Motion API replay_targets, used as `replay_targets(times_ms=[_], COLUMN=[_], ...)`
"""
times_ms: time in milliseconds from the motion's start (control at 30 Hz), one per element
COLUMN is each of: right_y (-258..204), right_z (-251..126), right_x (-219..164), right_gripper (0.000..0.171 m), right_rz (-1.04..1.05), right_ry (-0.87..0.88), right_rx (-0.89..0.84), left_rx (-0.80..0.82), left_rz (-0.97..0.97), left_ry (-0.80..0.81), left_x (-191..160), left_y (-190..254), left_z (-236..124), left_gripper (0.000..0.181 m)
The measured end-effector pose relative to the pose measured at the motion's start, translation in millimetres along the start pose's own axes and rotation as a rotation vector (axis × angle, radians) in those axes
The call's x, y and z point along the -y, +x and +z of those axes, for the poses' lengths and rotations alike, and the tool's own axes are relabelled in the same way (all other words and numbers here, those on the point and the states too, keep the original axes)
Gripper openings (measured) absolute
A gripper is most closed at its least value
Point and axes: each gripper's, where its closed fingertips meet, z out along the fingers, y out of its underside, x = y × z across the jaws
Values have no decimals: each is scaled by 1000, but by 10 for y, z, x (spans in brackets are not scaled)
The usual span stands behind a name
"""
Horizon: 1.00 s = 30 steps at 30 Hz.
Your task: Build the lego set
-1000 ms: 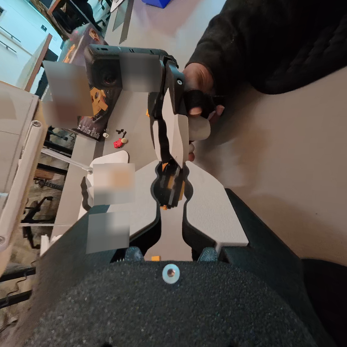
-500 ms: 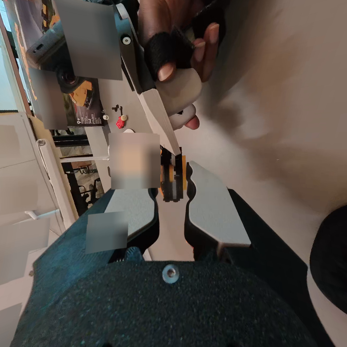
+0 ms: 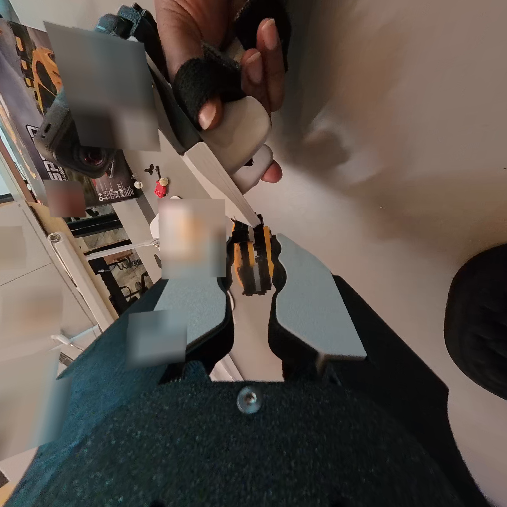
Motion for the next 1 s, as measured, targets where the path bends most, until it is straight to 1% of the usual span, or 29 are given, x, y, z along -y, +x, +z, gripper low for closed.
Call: replay_targets(times_ms=[400,567,1000], right_y=[-6,2,7], right_z=[51,68,74], right_x=[-99,-142,-190], right_gripper=[24,23,24], right_rz=[62,85,94], right_ry=[-55,-75,-99], right_rx=[28,35,36], left_rx=[-47,-61,-50], left_rz=[-4,9,7], left_ry=[35,24,13], left_x=[36,41,48], left_y=[115,161,193], left_z=[-6,1,6], left_gripper=[25,25,25])
